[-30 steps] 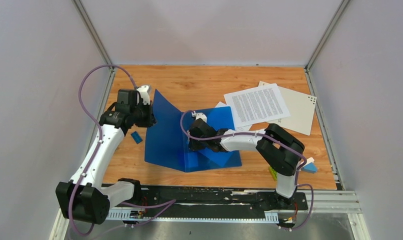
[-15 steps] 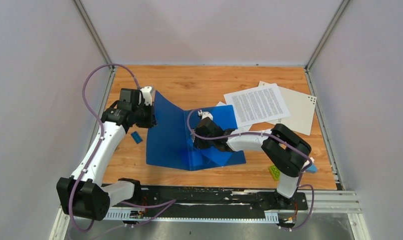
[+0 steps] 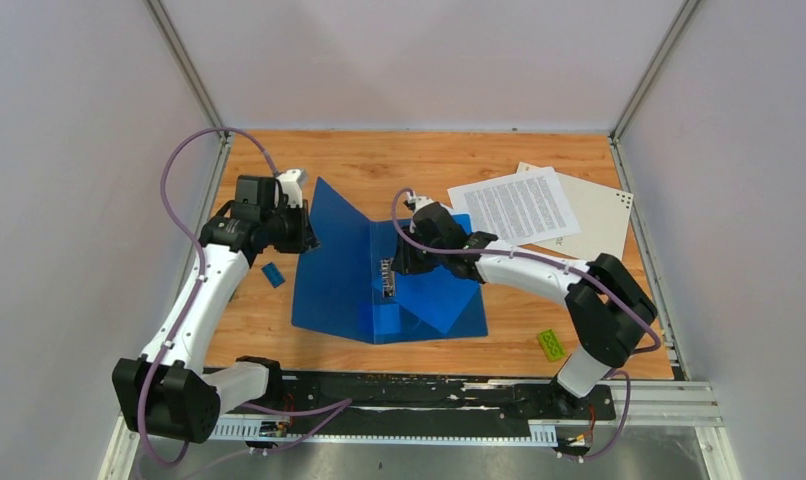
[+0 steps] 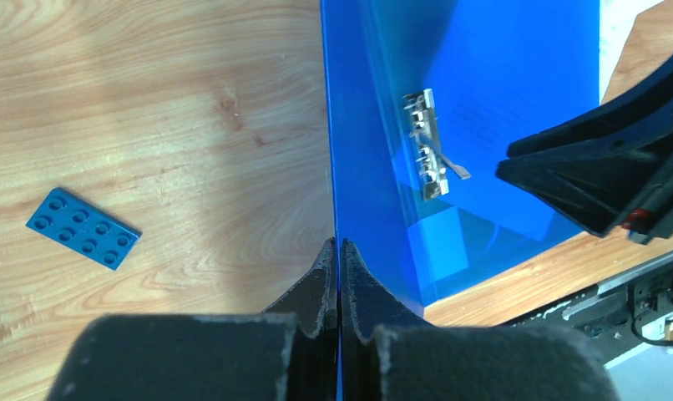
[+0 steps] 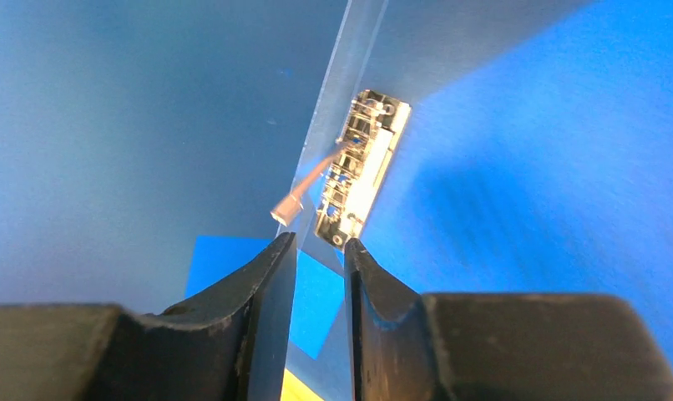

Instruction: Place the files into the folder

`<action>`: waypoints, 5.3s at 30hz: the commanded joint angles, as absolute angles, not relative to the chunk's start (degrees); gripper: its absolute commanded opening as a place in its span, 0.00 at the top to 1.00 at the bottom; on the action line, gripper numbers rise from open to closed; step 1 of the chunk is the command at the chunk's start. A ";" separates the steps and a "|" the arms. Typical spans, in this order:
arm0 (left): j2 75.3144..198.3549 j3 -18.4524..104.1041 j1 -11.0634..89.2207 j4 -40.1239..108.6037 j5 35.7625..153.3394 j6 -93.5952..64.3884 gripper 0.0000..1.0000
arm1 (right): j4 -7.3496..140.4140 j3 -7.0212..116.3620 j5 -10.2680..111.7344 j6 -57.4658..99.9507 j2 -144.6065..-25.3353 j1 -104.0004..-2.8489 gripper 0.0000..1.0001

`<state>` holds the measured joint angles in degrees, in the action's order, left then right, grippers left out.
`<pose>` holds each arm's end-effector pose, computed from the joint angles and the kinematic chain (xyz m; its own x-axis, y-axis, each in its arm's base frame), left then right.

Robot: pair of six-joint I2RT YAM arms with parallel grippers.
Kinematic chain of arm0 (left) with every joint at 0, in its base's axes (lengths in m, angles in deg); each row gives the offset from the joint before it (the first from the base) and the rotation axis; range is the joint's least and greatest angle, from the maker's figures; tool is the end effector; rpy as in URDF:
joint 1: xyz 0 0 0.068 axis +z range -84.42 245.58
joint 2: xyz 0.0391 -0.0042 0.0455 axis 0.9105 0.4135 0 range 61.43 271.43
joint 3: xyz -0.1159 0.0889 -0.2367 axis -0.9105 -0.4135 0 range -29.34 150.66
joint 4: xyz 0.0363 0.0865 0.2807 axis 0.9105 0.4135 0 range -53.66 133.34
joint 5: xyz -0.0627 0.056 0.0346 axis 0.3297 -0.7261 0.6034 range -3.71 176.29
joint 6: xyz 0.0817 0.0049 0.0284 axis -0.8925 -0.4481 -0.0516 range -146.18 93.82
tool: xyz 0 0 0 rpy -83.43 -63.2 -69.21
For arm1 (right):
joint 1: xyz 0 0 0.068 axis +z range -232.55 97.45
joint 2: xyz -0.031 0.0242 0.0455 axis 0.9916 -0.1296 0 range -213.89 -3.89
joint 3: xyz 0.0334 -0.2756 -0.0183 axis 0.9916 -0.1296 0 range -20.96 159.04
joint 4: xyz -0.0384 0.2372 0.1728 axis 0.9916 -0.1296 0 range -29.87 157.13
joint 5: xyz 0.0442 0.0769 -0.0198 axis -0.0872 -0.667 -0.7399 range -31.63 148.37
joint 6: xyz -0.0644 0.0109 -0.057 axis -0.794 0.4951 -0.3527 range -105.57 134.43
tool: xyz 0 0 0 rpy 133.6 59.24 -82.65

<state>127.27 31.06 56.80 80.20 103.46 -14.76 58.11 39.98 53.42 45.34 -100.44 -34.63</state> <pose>0.2847 -0.0668 0.2808 -0.8009 -0.0678 -0.5949 0.1809 0.9197 -0.3485 0.2776 0.3173 0.1606 -0.8049 -0.1278 -0.5795 -0.4280 0.8015 0.4177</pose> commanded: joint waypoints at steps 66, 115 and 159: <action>123.94 31.30 57.58 76.67 102.46 -13.71 1.00 | 67.55 18.58 67.73 68.98 -82.49 -66.75 0.07; 123.25 31.37 57.49 78.15 101.32 -13.35 1.00 | 118.81 1.33 67.98 82.25 -101.61 -74.13 0.69; 127.18 34.41 56.96 77.62 98.39 -14.44 1.00 | 74.25 14.58 14.99 51.16 -71.24 -76.07 1.00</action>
